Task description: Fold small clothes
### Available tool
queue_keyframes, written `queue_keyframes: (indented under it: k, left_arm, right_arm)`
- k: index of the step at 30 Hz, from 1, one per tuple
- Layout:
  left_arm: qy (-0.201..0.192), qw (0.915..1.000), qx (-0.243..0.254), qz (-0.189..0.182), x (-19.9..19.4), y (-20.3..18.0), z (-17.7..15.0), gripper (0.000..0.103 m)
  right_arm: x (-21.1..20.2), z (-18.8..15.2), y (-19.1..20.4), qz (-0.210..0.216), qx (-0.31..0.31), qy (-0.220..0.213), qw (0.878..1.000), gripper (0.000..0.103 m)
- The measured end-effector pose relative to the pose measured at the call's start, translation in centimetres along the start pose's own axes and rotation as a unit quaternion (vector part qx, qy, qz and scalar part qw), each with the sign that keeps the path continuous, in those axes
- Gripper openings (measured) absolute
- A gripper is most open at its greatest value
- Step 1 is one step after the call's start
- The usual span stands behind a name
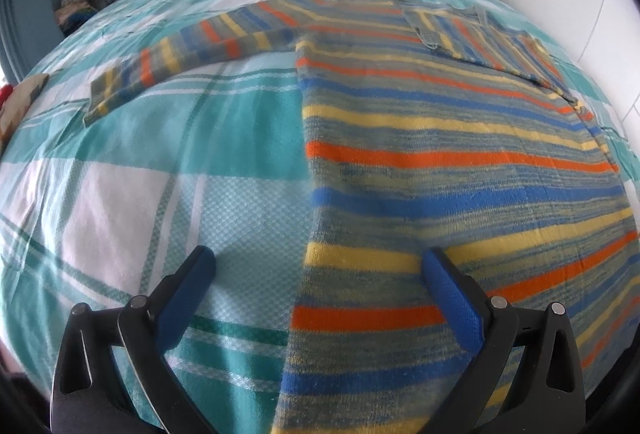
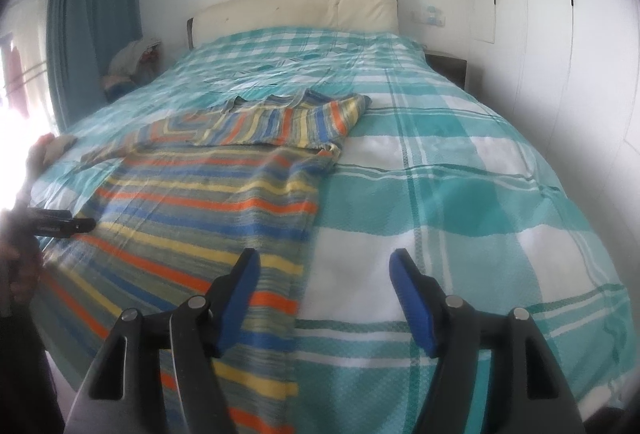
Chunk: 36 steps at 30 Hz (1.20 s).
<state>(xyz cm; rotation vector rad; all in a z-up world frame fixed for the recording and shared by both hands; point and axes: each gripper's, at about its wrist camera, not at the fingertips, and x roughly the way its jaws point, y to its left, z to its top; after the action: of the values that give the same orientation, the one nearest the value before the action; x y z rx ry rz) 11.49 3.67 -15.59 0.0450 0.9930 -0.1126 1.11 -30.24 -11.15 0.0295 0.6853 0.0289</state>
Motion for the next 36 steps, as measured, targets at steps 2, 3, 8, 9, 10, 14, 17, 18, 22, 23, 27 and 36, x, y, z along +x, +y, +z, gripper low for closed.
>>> queue_keyframes:
  k: [2, 3, 8, 9, 10, 14, 17, 18, 22, 23, 27, 36]
  left_arm:
    - [-0.001, 1.0, 0.0, 0.0, 0.0, 0.0, 0.0, 0.103]
    - [-0.003, 1.0, -0.004, -0.001, -0.1, 0.1, 0.1, 0.102]
    - [-0.018, 0.9997, -0.014, 0.005, -0.9, 0.5, 0.0, 0.102]
    - [-0.021, 0.9996, -0.013, 0.01, -1.0, 0.5, 0.1, 0.102]
    - [-0.024, 0.9995, -0.011, 0.015, -1.1, 0.5, 0.2, 0.102]
    - [-0.036, 0.9988, 0.0, 0.034, -1.3, 0.3, 0.6, 0.102]
    - [-0.04, 0.9983, 0.005, 0.041, -1.4, 0.3, 0.7, 0.102]
    - [-0.041, 0.9982, 0.008, 0.044, -1.4, 0.2, 0.7, 0.102]
    - [-0.043, 0.9976, 0.015, 0.053, -1.3, 0.2, 0.7, 0.102]
    - [-0.043, 0.9975, 0.016, 0.054, -1.3, 0.2, 0.7, 0.102]
    - [-0.043, 0.997, 0.015, 0.063, -1.2, 0.3, 0.8, 0.102]
    - [-0.068, 0.9954, -0.068, 0.001, -4.4, 8.9, 7.4, 0.102]
  right_arm:
    - [0.1, 0.0, 0.2, 0.003, -0.005, 0.0, 1.0, 0.067]
    - [0.1, 0.0, 0.3, 0.004, -0.008, -0.001, 1.0, 0.067]
    - [0.0, -0.1, 1.1, 0.005, -0.032, -0.002, 0.999, 0.067]
    - [0.1, -0.2, 1.2, 0.005, -0.035, -0.001, 0.999, 0.067]
    - [0.1, -0.2, 1.3, 0.005, -0.039, 0.001, 0.999, 0.067]
    - [0.4, -0.3, 1.7, 0.004, -0.05, 0.005, 0.999, 0.067]
    - [0.7, -0.4, 2.0, 0.002, -0.058, 0.01, 0.998, 0.067]
    - [0.8, -0.4, 2.1, 0.002, -0.061, 0.012, 0.998, 0.067]
    - [1.1, -0.6, 2.5, -0.003, -0.073, 0.016, 0.997, 0.067]
    - [1.2, -0.6, 2.6, -0.003, -0.075, 0.017, 0.997, 0.067]
    - [1.3, -0.7, 2.9, -0.005, -0.083, 0.02, 0.996, 0.067]
    - [1.3, -0.7, 2.9, -0.003, -0.084, 0.02, 0.996, 0.067]
